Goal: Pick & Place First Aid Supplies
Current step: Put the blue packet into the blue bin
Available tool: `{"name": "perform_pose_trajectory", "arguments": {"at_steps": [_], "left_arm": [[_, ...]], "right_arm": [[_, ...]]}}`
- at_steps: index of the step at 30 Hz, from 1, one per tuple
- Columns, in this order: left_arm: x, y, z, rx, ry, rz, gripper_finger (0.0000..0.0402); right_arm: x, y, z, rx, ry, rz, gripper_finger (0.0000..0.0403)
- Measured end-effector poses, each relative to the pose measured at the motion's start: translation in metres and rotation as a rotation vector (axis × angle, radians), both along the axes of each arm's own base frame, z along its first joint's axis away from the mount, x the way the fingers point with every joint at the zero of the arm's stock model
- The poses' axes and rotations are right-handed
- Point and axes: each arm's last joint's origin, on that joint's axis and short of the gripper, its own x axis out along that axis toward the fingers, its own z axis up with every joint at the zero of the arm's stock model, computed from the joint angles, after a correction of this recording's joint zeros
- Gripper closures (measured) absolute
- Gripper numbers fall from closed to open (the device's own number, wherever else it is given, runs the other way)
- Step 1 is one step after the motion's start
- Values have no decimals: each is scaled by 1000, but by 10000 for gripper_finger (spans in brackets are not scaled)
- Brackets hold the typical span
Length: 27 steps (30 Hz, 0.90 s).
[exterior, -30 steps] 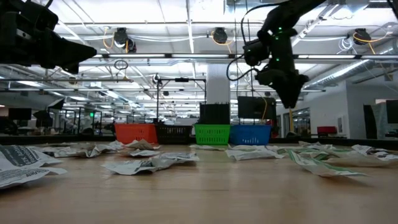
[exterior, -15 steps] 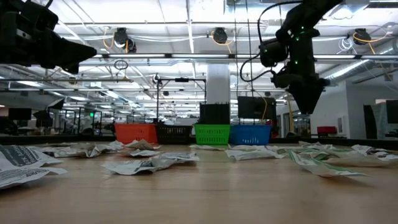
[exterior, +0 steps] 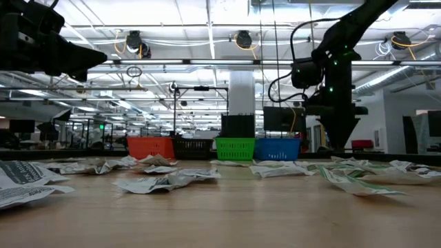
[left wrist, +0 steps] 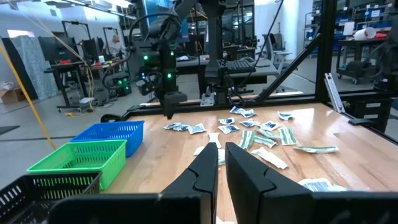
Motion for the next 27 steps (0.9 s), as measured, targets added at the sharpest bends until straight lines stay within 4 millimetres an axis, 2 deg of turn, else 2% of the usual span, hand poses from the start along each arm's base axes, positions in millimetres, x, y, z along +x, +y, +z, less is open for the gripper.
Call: {"name": "perform_pose_trajectory", "arguments": {"at_steps": [5,15,27], "left_arm": [[0,0,0,0,0,0,364],[0,0,0,0,0,0,364],[0,0,0,0,0,0,364]], "right_arm": [[-3,1,-14,-35,21,-5,265],[-8,4,-28,-53,14,-7,268],[-12,7,-36,-45,17,-11,269]]}}
